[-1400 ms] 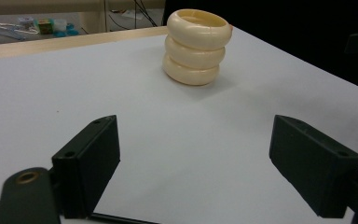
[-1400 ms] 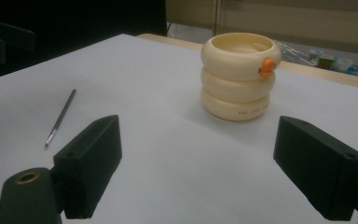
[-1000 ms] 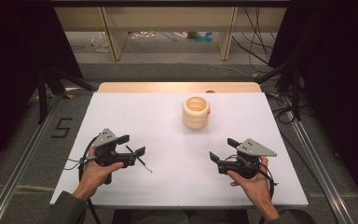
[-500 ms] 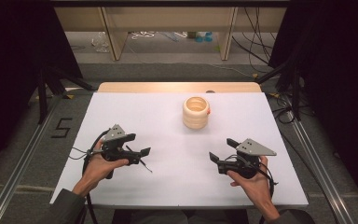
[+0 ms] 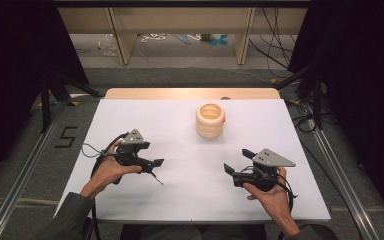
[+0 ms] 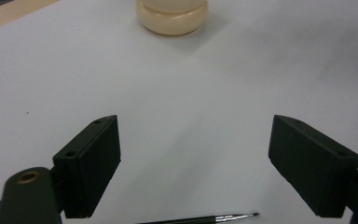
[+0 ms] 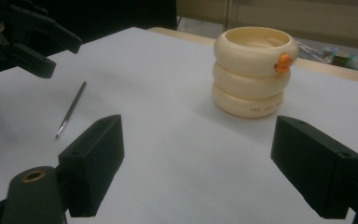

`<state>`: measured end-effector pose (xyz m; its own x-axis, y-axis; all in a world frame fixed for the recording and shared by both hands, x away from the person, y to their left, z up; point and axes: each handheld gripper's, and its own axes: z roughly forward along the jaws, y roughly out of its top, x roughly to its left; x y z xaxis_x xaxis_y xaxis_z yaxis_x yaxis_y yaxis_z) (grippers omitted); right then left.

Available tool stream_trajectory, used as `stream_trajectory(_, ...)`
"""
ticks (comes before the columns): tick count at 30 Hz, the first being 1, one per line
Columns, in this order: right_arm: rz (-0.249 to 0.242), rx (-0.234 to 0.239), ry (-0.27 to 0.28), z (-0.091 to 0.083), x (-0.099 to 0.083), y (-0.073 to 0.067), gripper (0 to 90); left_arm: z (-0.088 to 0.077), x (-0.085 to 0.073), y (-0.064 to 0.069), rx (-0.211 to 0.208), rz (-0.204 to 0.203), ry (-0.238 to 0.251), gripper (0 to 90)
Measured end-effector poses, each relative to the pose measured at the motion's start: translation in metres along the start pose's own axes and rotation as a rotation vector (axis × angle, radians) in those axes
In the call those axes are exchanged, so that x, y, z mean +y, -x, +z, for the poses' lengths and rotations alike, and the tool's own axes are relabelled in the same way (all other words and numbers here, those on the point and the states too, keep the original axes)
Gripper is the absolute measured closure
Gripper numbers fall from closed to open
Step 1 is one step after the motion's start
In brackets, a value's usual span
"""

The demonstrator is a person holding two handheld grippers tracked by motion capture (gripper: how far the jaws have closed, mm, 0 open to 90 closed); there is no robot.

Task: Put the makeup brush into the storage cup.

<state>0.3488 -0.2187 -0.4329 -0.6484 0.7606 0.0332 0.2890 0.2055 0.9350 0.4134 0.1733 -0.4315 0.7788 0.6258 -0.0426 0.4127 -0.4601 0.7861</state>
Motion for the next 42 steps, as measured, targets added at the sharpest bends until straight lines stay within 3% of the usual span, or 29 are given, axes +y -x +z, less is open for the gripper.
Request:
stream_trajectory(5,-0.003,0.005,-0.004,0.001,0.000,0.000,18.5,0.000,0.007,-0.006,-0.004,0.026,-0.038,16.0)
stream_trajectory(6,-0.004,0.002,-0.006,0.001,0.000,0.000,18.6,0.000,0.010,-0.008,-0.001,0.058,-0.057,16.0)
stream_trajectory(12,-0.008,0.003,-0.027,0.000,0.000,0.000,18.9,0.005,0.017,-0.012,0.000,0.091,-0.083,17.0)
stream_trajectory(14,-0.012,0.006,-0.028,-0.001,0.000,-0.001,19.1,0.011,0.014,-0.012,0.006,0.122,-0.134,17.5)
stream_trajectory(19,-0.010,0.009,-0.030,-0.001,0.000,-0.001,19.1,0.010,0.016,-0.015,-0.002,0.147,-0.147,19.3)
stream_trajectory(21,-0.010,0.010,-0.024,0.000,0.000,-0.001,19.2,0.010,0.017,-0.016,-0.003,0.135,-0.145,19.5)
stream_trajectory(29,-0.013,0.018,-0.038,0.001,0.000,-0.002,19.5,0.001,0.027,-0.027,-0.006,0.147,-0.149,20.4)
stream_trajectory(31,-0.013,0.019,-0.037,0.001,0.000,-0.001,19.6,0.003,0.027,-0.028,-0.021,0.175,-0.173,21.7)
stream_trajectory(32,-0.012,0.020,-0.038,0.001,0.000,-0.002,19.6,0.008,0.023,-0.028,-0.032,0.186,-0.216,21.7)
stream_trajectory(33,-0.014,0.021,-0.039,0.001,0.000,-0.002,19.7,0.008,0.023,-0.028,-0.032,0.186,-0.216,21.8)
stream_trajectory(34,-0.013,0.024,-0.039,0.001,0.000,-0.002,19.8,0.011,0.019,-0.030,-0.042,0.226,-0.274,21.9)
stream_trajectory(38,-0.016,0.017,-0.056,0.000,0.000,-0.002,20.0,0.014,0.015,-0.030,-0.050,0.217,-0.298,23.2)
stream_trajectory(41,-0.015,0.021,-0.058,0.000,0.000,-0.002,20.1,0.017,0.012,-0.030,-0.044,0.236,-0.330,24.0)
stream_trajectory(42,-0.014,0.022,-0.059,0.000,0.000,-0.002,20.3,0.018,0.009,-0.029,-0.052,0.209,-0.325,23.8)
